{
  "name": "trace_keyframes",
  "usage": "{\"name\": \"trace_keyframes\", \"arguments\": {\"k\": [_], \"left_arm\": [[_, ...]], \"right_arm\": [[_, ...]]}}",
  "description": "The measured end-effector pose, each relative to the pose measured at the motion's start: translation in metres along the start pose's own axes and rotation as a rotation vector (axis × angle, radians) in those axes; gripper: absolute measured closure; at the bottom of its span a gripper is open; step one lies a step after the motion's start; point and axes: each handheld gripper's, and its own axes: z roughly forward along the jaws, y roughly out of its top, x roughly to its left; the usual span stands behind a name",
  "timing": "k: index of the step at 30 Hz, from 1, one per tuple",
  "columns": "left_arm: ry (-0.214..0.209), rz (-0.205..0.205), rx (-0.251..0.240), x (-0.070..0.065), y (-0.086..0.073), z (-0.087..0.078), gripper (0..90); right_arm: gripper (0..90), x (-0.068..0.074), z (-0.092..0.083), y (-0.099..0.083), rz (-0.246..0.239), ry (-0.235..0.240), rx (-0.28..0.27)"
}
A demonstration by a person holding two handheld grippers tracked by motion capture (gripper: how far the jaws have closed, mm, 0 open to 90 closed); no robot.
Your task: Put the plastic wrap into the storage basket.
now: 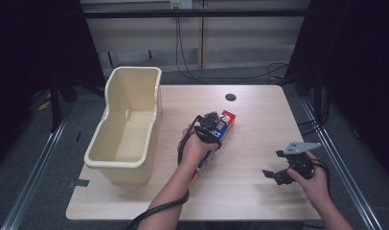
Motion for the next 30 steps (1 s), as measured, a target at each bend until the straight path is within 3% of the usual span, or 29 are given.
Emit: {"name": "trace_keyframes", "arguments": {"k": [8,14,20,23,25,30], "left_arm": [[0.008,0.008,0.045,0.002,0.005,-0.001,40.0],[0.006,0.002,0.114,0.000,0.011,-0.006,40.9],[-0.031,-0.002,0.133,-0.002,0.023,-0.033,41.1],[-0.060,-0.030,0.138,-0.002,0.028,-0.049,41.1],[-0.026,-0.004,0.147,-0.004,0.033,-0.066,41.0],[-0.024,-0.029,0.154,-0.002,0.037,-0.089,41.0]], "right_arm": [[2.3,0.000,0.000,0.000,0.000,0.004,0.002],[2.3,0.000,0.000,0.000,0.000,0.001,-0.003],[2.3,-0.002,0.000,0.000,0.001,0.002,-0.003],[2.3,-0.002,-0.001,0.000,0.004,0.002,-0.004],[2.3,-0.002,-0.001,0.001,0.000,-0.001,-0.013],[2.3,-0.002,-0.001,0.001,0.001,0.000,-0.013]]}}
